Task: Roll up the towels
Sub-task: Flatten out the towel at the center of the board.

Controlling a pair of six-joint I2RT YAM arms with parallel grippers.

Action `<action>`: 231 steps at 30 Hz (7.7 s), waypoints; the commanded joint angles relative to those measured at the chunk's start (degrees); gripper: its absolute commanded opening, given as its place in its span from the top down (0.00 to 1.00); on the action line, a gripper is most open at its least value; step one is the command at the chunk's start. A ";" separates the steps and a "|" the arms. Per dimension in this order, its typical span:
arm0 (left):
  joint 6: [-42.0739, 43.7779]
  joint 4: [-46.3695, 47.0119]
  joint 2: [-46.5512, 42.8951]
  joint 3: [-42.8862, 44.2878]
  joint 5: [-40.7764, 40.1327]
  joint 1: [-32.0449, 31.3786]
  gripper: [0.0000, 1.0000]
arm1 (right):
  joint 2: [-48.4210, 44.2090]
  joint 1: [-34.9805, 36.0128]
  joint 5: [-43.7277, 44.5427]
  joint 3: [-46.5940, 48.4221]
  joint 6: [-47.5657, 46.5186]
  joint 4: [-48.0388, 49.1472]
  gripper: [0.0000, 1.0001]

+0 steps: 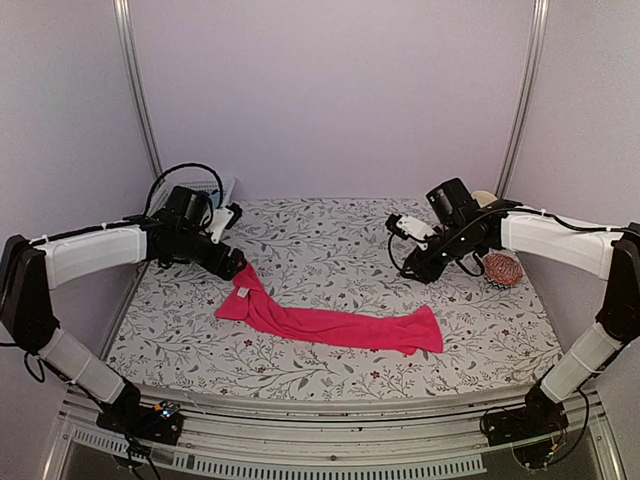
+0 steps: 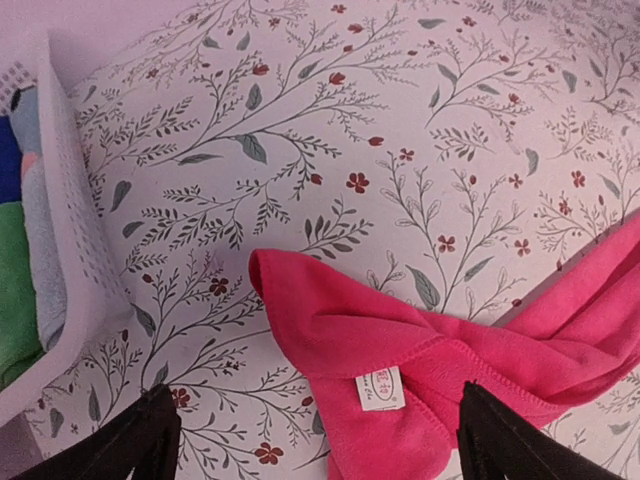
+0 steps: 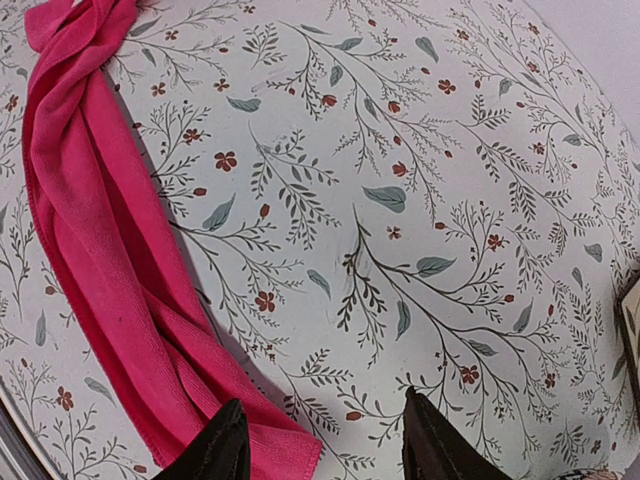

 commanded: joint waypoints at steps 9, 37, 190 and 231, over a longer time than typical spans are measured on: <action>45.46 11.69 -6.27 -17.01 -7.45 -2.99 0.04 | -1.30 -0.01 -2.78 1.62 1.21 -0.99 0.46; 61.14 50.99 7.25 -26.17 -4.59 0.52 0.15 | -0.19 0.02 -2.86 3.57 2.35 -0.72 0.46; 26.71 19.39 11.16 1.04 -14.79 -3.88 1.00 | 1.96 23.08 30.80 -24.73 -0.71 7.32 0.42; 25.79 12.90 8.61 8.91 -16.07 -3.70 1.00 | -9.76 13.00 34.44 -21.71 -2.31 2.76 0.98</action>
